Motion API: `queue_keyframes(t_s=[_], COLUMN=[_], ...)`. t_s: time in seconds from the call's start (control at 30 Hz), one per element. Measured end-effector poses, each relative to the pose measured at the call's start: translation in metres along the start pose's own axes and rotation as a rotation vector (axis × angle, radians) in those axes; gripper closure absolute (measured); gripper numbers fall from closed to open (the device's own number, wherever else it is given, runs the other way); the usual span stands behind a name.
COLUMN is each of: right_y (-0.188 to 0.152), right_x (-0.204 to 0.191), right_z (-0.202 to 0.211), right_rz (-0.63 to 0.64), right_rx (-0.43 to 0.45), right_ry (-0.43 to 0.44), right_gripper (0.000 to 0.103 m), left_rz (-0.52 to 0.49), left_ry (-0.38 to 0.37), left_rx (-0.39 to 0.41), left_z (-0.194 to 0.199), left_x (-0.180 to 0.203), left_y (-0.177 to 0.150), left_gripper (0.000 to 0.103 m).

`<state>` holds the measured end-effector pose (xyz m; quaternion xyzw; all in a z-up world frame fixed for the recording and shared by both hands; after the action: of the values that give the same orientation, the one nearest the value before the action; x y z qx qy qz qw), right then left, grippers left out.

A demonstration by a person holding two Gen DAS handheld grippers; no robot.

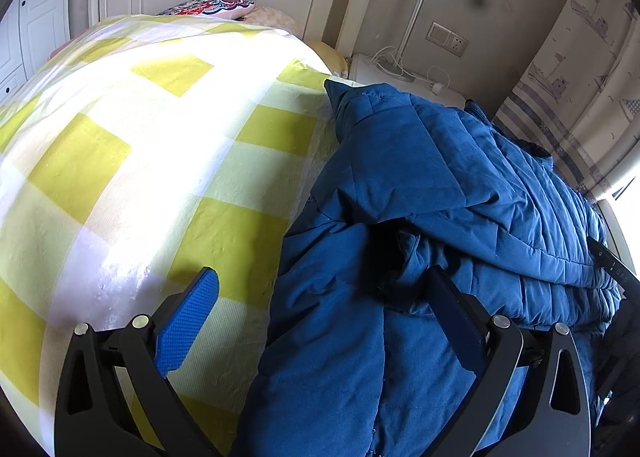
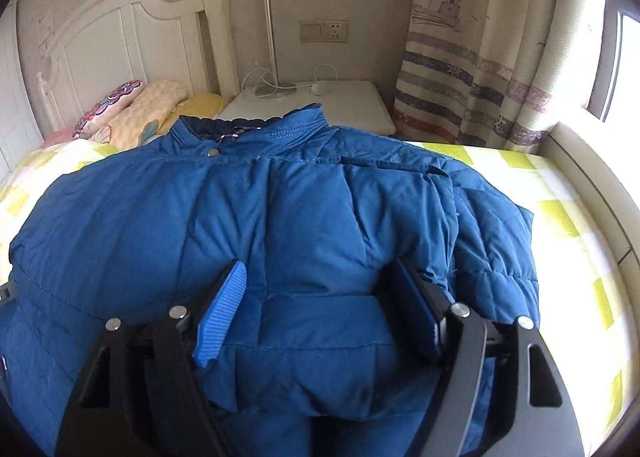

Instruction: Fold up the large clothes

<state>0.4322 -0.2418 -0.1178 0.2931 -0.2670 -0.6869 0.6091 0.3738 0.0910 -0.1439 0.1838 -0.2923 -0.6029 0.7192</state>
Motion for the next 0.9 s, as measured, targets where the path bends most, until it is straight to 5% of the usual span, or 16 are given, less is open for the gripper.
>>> queue_keyframes(t_s=[0.07,0.17,0.27,0.4,0.47,0.6,0.67,0.73,0.9], right_y=[0.0,0.001,0.005,0.005,0.005,0.005,0.005,0.005,0.004], right_x=[0.002,-0.004,-0.009,-0.01,-0.01,-0.01,-0.012,-0.011,-0.012], right_z=[-0.002,-0.002,-0.006,-0.007,-0.007,-0.008,-0.008,-0.008,-0.007], right_rz=[-0.012,-0.009,-0.001,0.007,0.002,0.003,0.004,0.001,0.009], right_rx=[0.0,-0.005,-0.014,-0.02,-0.024,-0.029,-0.03,-0.029,-0.023], right_ry=[0.024,0.033,0.019,0.011,0.02,0.02,0.032,0.037,0.028], right_gripper=[0.024,0.02,0.018,0.016,0.015,0.014,0.012,0.012,0.012], left_rz=[0.016,0.006,-0.037,-0.204,-0.242,-0.273,-0.312,-0.3,-0.339], left_ry=[0.023,0.187,0.075,-0.123,-0.068,0.009,0.017,0.041,-0.022], left_rx=[0.021,0.252,0.378,0.218,0.179,-0.053,0.017,-0.013,0.066], left_z=[0.005,0.06,0.105,0.083,0.051,-0.055,-0.057,-0.049,-0.02], left_x=[-0.003,0.001,0.04,0.123,0.14,0.139,0.14,0.144,0.186], left_y=[0.0,0.015,0.038,0.07,0.077,0.047,0.039,0.045,0.071], left_gripper=[0.005,0.006,0.005,0.005,0.005,0.004,0.004,0.005,0.005])
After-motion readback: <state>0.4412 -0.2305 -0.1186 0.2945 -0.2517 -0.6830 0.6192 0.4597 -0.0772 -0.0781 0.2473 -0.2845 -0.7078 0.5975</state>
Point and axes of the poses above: each gripper's, at about its wrist camera, not at the fingertips, and z roughly against the way its jaws point, x to its right, y to its top, the point moved 6 cm from there along -z, roughly the way its jaws point, and after that the axes turned 2 degrees about -z, right-handed, at the moved point
